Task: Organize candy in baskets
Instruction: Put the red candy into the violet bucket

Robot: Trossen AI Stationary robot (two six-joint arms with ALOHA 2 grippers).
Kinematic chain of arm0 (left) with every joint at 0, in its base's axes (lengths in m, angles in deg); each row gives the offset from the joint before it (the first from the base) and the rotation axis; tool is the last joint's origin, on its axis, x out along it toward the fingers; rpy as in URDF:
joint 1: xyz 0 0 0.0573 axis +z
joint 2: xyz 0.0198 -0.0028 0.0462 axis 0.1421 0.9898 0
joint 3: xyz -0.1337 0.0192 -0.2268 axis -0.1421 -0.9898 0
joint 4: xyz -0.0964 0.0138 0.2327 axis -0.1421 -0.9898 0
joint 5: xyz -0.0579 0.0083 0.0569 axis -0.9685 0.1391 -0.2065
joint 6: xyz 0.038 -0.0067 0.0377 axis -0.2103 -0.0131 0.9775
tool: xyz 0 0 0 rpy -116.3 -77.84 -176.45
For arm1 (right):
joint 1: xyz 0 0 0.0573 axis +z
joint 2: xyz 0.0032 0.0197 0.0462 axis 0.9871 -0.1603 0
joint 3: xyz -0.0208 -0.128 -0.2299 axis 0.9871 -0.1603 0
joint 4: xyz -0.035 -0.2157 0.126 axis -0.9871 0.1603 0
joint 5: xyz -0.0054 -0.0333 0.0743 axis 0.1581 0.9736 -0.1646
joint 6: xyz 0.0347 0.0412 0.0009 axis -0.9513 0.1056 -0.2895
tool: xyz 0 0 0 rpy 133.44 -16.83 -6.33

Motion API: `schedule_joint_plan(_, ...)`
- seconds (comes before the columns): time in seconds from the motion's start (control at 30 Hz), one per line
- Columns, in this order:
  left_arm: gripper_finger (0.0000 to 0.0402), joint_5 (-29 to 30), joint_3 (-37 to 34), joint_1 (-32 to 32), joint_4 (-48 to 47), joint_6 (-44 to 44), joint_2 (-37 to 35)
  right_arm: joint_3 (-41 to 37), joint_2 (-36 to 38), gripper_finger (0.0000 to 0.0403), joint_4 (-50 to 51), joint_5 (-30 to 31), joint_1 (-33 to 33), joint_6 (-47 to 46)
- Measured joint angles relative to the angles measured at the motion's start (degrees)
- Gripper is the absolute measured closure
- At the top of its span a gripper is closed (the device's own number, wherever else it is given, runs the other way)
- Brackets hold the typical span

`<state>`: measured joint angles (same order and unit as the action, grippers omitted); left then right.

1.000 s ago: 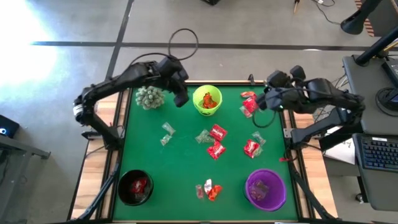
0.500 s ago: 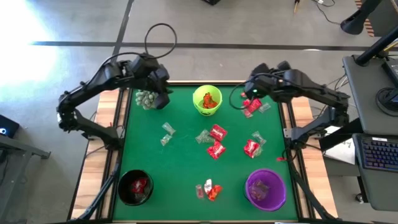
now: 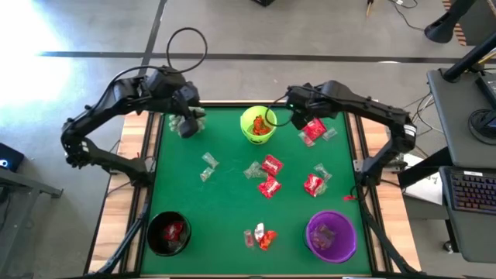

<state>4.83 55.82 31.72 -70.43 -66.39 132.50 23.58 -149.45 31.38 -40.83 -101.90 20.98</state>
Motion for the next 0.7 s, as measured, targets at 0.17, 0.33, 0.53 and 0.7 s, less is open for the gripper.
schedule_joint_plan(0.17, 0.0261, 0.0, 0.0, 0.0, -0.1, 0.4, -0.2, -6.9, -1.6, 0.0257, -2.5, -8.0, -5.7, 3.9)
schedule_joint_plan(0.33, 0.0261, 0.0, 0.0, 0.0, -0.3, 0.3, -0.2, -17.4, -2.1, 0.0257, -12.2, -15.3, -10.1, 9.7)
schedule_joint_plan(0.53, 0.0261, 0.0, 0.0, 0.0, -1.0, -0.4, -0.2, -25.0, -2.3, 0.0264, -18.1, -20.9, -12.6, 9.8)
schedule_joint_plan(0.7, 0.0261, 0.0, -0.1, 0.0, -1.4, -0.5, -0.2, -27.3, -3.0, 0.0262, -22.0, -24.4, -12.6, 10.2)
